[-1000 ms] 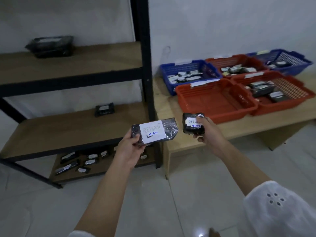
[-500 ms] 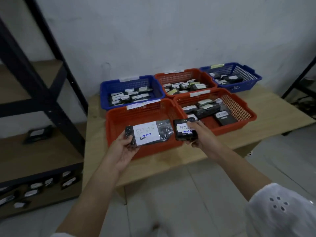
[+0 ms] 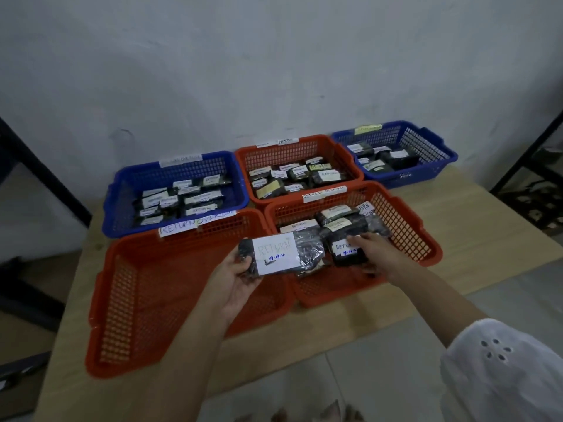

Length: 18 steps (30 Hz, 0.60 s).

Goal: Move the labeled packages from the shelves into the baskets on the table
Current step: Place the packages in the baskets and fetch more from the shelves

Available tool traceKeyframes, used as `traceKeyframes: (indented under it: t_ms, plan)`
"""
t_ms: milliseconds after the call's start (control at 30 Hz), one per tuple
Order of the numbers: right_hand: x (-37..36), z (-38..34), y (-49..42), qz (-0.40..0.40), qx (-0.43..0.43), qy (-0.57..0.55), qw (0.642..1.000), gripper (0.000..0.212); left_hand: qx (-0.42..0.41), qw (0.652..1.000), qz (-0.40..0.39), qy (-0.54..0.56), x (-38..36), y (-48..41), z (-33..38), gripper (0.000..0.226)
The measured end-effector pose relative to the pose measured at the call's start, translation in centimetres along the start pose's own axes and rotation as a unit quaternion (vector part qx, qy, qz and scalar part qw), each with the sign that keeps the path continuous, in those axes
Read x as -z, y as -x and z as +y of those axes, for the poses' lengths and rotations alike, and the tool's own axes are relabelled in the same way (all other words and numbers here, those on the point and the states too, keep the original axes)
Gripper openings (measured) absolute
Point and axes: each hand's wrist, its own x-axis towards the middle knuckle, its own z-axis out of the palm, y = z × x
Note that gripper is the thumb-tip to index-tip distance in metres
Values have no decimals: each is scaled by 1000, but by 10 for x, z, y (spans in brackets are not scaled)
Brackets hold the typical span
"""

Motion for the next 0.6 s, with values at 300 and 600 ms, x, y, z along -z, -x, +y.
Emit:
traceKeyframes:
  t_ms: [300,600]
  plan:
    - [2,15,-70,-44,-53,169,983,52,-19,996,75,41,-18,-15,-27,42]
    - [8,30,-91,6,65,355,933,45,-16,994,106,7,-31,-16,-51,37]
